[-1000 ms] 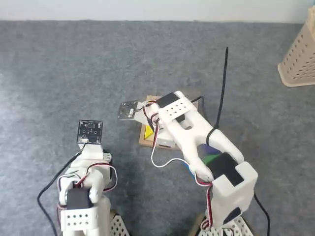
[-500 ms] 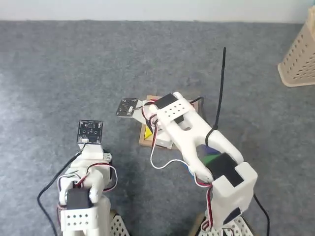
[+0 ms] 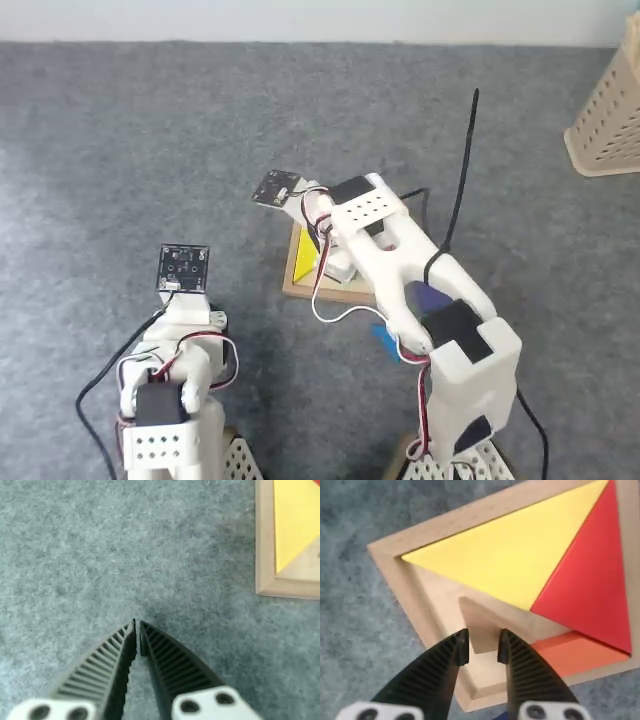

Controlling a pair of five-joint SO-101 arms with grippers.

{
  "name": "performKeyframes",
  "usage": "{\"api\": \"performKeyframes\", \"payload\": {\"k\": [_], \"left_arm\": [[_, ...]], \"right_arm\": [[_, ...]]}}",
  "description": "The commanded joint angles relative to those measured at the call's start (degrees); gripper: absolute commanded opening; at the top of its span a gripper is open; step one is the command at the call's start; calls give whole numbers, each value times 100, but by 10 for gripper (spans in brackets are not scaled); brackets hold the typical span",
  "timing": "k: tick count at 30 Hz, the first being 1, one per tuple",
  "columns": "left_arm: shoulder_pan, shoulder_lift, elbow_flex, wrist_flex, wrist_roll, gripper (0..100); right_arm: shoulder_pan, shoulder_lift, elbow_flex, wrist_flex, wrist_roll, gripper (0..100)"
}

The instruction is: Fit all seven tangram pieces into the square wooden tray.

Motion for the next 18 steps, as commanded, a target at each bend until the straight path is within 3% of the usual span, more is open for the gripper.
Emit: {"api": "performKeyframes", "payload": {"k": [1,18], "left_arm": [[-18,-97,-66,26,53,12],[-18,-97,-66,26,53,12]], "right_arm": [[-31,-462,9,-31,149,148],[-233,-725,316,-215,791,220]]}}
